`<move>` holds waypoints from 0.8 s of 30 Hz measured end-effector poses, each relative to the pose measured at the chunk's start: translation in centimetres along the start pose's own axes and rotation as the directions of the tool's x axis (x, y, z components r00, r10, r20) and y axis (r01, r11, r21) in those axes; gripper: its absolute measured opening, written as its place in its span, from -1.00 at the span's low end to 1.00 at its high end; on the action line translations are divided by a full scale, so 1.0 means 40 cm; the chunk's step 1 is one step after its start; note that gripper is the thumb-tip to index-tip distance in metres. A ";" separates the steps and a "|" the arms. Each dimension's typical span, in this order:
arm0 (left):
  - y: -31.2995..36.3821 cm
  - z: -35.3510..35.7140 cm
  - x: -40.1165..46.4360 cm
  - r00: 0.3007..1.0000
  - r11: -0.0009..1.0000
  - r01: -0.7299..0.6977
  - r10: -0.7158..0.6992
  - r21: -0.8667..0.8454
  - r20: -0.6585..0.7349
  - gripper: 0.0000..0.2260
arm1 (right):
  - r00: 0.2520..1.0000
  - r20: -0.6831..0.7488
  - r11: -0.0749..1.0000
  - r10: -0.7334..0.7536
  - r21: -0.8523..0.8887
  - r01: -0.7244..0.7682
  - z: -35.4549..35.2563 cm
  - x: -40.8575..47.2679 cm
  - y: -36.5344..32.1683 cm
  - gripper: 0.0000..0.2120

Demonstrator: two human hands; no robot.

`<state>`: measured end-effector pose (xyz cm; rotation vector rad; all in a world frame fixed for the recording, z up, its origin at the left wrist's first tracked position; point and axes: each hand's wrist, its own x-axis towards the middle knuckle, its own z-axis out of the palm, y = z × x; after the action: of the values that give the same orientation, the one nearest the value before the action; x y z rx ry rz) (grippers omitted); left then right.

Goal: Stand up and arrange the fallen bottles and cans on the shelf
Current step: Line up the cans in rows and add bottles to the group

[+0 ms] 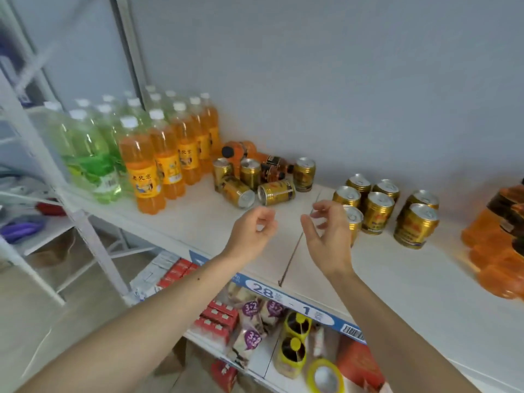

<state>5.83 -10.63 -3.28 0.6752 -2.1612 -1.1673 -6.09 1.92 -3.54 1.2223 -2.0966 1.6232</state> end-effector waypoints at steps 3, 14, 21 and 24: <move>-0.069 -0.061 0.064 0.992 0.994 0.090 -0.085 0.057 -0.090 -0.71 | 0.995 0.086 0.996 0.053 -0.074 -0.046 0.094 0.052 -0.003 -0.68; -0.189 -0.152 0.259 0.960 0.965 0.224 -0.194 0.135 -0.202 -0.06 | 0.883 0.157 0.860 0.442 -0.354 -0.368 0.313 0.245 0.111 -0.07; -0.258 -0.168 0.301 0.986 0.995 0.090 -0.083 0.044 -0.143 -0.24 | 0.886 0.100 0.841 0.453 -0.377 -0.388 0.352 0.258 0.130 -0.14; -0.281 -0.169 0.324 0.985 0.989 0.124 -0.113 0.080 -0.128 -0.17 | 0.884 0.128 0.846 0.450 -0.378 -0.376 0.341 0.265 0.126 -0.17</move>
<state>3.22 -28.56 -6.64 0.9021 -2.1021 -1.0657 -12.25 -14.87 -5.50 0.8970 -2.7929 1.2168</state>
